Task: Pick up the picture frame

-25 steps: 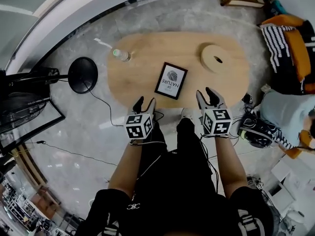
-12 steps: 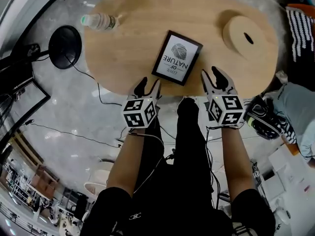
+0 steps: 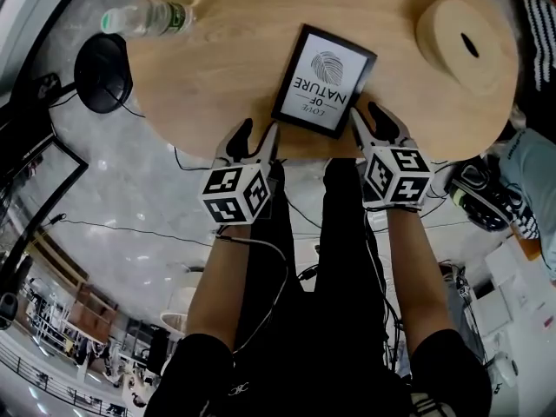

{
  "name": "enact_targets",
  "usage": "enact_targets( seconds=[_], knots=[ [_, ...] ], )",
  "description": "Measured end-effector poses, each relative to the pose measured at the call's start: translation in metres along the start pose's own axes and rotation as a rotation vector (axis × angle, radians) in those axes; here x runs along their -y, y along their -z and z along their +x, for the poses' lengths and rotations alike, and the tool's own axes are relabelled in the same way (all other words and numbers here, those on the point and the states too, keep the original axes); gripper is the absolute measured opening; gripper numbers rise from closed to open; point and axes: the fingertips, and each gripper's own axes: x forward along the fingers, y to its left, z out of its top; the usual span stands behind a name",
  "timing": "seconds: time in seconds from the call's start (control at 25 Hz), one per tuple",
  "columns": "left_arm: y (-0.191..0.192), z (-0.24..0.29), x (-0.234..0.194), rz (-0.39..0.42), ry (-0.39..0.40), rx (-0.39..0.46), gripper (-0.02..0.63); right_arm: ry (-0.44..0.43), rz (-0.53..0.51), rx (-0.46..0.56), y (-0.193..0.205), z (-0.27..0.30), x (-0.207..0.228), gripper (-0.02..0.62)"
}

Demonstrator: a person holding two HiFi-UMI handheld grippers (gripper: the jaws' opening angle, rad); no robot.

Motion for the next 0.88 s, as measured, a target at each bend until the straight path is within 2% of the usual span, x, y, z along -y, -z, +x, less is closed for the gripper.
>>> enact_targets(
  seconds=[0.44,0.6,0.88],
  knots=[
    [-0.015,0.0,-0.013,0.03,0.012,-0.005,0.221,0.06,0.118,-0.075,0.009,0.032,0.003,0.152],
    [-0.018,0.001,-0.014,0.035,0.016,0.0,0.217,0.101,0.085,-0.117,0.011,0.034,0.004,0.152],
    [-0.019,0.005,-0.013,0.04,0.002,0.007,0.21,0.224,0.013,-0.298,0.013,0.042,0.005,0.141]
  ],
)
